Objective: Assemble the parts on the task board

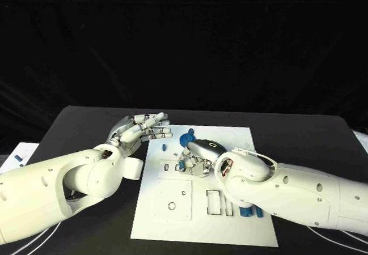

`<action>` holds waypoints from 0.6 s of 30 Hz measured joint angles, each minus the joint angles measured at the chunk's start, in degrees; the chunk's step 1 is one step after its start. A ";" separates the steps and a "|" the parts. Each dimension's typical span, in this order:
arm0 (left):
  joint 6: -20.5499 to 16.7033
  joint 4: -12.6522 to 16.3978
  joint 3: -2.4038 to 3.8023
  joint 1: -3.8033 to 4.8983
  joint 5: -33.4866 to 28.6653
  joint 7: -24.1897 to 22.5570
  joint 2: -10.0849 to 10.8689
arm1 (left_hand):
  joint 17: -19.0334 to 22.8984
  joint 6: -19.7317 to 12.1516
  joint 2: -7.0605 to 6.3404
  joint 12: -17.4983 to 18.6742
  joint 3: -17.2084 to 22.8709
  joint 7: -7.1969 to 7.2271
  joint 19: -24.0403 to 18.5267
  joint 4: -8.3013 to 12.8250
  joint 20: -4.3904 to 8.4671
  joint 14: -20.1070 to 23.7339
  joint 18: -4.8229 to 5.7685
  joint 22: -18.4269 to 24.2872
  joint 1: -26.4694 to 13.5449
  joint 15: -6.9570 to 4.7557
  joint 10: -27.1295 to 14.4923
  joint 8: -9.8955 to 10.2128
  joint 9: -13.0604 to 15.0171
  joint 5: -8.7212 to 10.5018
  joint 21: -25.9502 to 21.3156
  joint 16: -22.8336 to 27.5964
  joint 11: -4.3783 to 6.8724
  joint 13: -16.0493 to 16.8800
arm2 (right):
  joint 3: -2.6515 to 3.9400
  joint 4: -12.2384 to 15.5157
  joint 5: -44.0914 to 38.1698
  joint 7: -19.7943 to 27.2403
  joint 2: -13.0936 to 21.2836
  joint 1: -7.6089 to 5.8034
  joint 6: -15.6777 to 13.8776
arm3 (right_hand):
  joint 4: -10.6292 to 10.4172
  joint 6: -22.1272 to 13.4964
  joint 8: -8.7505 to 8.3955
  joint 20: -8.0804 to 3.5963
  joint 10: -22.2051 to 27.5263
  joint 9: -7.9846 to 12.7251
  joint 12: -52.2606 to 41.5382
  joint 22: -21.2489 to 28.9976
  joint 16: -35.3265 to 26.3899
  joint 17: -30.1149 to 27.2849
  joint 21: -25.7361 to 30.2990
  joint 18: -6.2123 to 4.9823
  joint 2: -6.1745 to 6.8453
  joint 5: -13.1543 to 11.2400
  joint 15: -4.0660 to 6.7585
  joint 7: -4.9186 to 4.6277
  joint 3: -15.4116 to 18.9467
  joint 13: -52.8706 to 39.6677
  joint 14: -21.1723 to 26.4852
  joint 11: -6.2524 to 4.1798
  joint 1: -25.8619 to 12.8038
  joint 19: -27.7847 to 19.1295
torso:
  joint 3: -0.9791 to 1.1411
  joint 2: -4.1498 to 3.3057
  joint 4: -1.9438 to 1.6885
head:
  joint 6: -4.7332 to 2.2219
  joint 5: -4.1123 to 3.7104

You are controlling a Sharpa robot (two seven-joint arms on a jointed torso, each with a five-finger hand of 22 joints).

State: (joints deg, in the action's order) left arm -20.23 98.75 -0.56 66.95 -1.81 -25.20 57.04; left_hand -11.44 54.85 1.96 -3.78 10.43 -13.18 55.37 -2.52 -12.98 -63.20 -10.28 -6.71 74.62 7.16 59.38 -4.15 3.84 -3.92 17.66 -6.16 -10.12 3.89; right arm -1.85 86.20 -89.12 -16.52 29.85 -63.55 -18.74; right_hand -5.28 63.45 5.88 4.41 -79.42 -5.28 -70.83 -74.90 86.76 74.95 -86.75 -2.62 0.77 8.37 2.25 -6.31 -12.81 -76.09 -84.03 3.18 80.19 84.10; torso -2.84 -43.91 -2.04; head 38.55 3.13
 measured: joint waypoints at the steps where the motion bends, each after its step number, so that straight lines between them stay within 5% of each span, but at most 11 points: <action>1: 0.01 0.00 0.00 0.00 0.00 0.01 0.00 | 0.00 0.00 0.00 0.00 0.00 0.00 0.00 0.00 0.00 0.00 0.00 0.00 0.00 0.00 0.00 0.00 0.00 0.00 0.00 0.00 0.00 0.00 | 0.01 -0.03 -0.09 -0.02 -0.01 0.00 0.03 | 0.00 0.00 0.00 0.00 0.00 -0.09 0.00 0.00 0.00 0.00 0.00 0.00 0.07 0.07 0.00 0.00 0.00 0.38 0.00 0.00 -0.07 0.00 | -0.01 0.00 0.00 | 0.01 -0.02; 18: 0.15 -0.09 0.00 0.00 -0.02 0.11 0.02 | 0.01 0.00 0.00 0.00 0.00 0.00 0.00 0.00 0.00 0.00 0.00 0.00 0.00 0.00 0.00 0.00 0.00 0.00 0.00 0.00 0.00 0.00 | 0.11 0.20 -1.76 -0.33 0.51 -0.02 0.61 | -0.41 -0.50 -0.38 0.00 -0.01 -0.41 1.17 -0.04 0.00 -0.01 0.00 0.00 1.58 0.30 0.00 -0.09 0.41 1.11 0.00 -0.02 -1.58 0.00 | 0.03 -0.02 0.01 | 0.09 -0.16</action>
State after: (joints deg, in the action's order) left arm -20.08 98.66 -0.56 66.95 -1.84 -25.09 57.06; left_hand -11.43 54.85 1.96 -3.78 10.43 -13.18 55.37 -2.53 -12.98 -63.20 -10.28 -6.71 74.62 7.16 59.39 -4.15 3.84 -3.92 17.66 -6.16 -10.12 3.89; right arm -1.73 86.40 -90.88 -16.85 30.36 -63.57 -18.14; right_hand -5.69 62.95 5.50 4.41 -79.43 -5.68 -69.67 -74.94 86.76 74.94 -86.75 -2.62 2.35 8.66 2.25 -6.40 -12.40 -74.99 -84.03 3.16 78.61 84.10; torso -2.81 -43.93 -2.03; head 38.64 2.97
